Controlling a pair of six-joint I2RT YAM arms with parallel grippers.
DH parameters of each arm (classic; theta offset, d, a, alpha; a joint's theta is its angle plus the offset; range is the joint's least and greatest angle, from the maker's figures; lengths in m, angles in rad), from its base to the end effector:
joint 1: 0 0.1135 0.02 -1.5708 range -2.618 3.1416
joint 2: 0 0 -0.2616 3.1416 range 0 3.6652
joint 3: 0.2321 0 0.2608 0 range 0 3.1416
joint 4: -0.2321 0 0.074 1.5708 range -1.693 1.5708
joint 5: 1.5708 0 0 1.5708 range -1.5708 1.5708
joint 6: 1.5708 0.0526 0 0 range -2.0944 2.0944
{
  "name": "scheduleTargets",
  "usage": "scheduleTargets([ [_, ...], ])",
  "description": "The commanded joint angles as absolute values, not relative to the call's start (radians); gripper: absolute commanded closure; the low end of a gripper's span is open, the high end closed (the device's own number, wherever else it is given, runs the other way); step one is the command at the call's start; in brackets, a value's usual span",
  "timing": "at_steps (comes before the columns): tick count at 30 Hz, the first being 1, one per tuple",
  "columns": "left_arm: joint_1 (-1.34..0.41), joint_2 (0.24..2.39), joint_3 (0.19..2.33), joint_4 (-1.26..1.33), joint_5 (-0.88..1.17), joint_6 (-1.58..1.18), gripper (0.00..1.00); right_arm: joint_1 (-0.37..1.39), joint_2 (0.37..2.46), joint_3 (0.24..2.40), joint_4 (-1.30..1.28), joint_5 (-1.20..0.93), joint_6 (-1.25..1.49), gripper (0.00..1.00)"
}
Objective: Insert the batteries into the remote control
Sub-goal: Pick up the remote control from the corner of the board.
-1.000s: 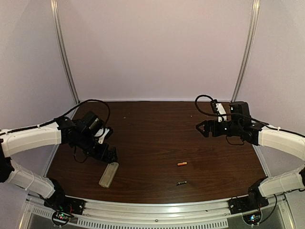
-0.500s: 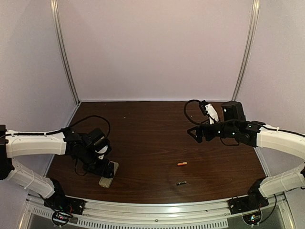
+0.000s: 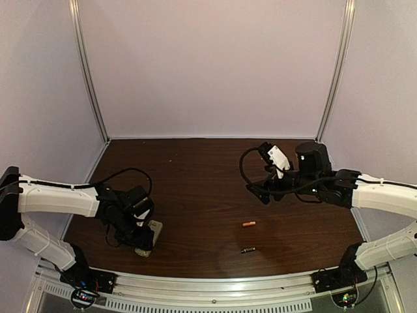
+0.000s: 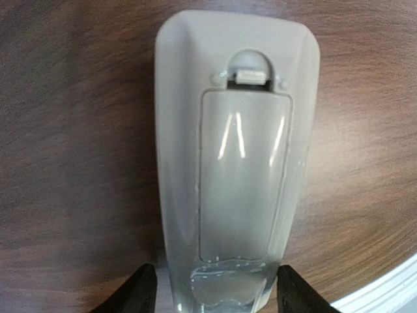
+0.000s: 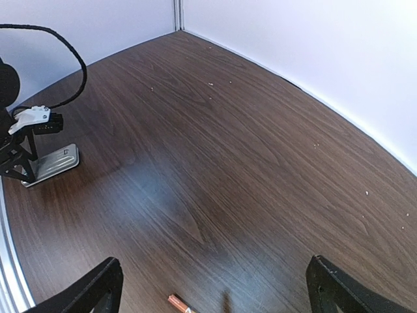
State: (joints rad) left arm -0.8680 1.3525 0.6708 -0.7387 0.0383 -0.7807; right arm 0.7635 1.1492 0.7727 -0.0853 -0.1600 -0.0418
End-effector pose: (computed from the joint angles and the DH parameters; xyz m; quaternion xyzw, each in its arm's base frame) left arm 0.1388 -0.1670 0.1304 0.0449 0.9960 -0.0681 0.0370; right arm 0.1992 0.2023 0.2586 -0.3708 0.7632 0.2489 0.4670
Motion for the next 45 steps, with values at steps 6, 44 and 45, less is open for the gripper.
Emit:
scheduleTargets([
  [6, -0.894, 1.395, 0.646, -0.676, 0.017, -0.803, 0.5, 0.887, 1.158, 0.805, -0.038, -0.028, -0.118, 0.02],
  [44, -0.943, 1.352, 1.032, -0.779, 0.57, -0.576, 0.63, 1.537, 1.311, 0.848, -0.036, 0.47, -0.699, 0.37],
  [45, -0.955, 1.358, 1.036, -0.779, 0.576, -0.579, 0.63, 1.547, 1.323, 0.853, -0.035, 0.469, -0.717, 0.38],
])
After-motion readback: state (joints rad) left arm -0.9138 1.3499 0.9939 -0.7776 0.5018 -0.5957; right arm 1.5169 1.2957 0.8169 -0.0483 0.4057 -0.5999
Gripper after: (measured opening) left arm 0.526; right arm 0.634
